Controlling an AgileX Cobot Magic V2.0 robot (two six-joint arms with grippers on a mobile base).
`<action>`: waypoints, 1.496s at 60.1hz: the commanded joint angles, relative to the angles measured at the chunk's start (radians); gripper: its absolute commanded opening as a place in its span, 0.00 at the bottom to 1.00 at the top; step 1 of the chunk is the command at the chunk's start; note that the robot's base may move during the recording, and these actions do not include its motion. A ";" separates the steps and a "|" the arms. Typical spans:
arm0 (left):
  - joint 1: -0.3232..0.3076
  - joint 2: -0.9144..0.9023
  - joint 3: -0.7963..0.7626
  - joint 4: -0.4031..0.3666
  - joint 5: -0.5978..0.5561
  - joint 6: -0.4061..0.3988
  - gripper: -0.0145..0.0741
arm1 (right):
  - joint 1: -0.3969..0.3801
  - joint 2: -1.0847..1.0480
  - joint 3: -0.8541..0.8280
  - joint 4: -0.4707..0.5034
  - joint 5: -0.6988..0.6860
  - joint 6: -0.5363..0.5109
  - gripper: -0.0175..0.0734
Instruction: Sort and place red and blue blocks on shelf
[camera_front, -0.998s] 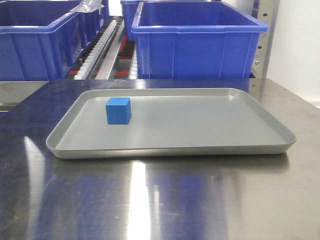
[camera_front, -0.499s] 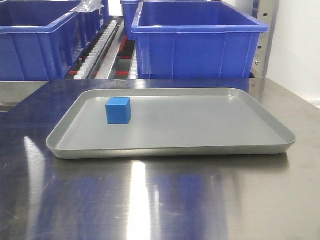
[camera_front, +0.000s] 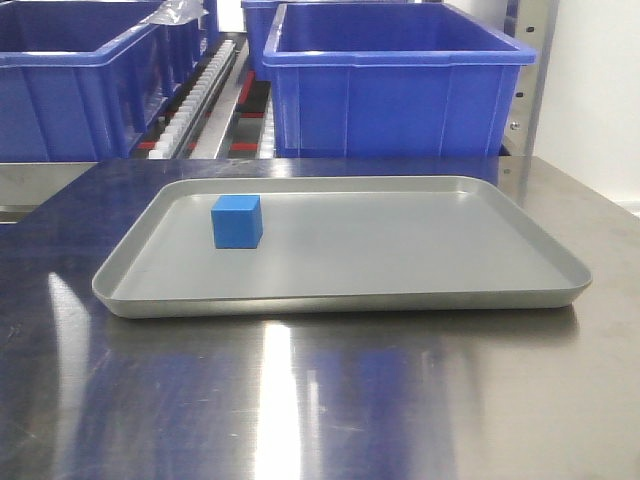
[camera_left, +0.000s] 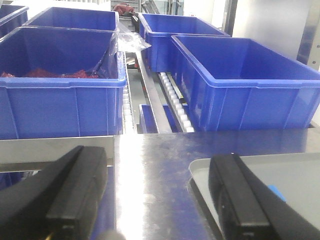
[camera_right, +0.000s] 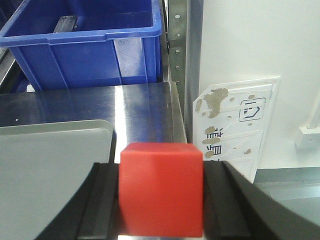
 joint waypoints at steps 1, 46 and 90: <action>0.001 0.004 -0.029 -0.012 -0.083 -0.002 0.89 | -0.007 0.001 -0.026 -0.010 -0.093 -0.002 0.26; 0.001 0.004 -0.029 0.031 -0.051 0.002 0.27 | -0.007 0.001 -0.026 -0.010 -0.093 -0.002 0.26; 0.003 -0.373 0.050 0.031 -0.060 0.002 0.27 | -0.007 0.001 -0.026 -0.010 -0.093 -0.002 0.26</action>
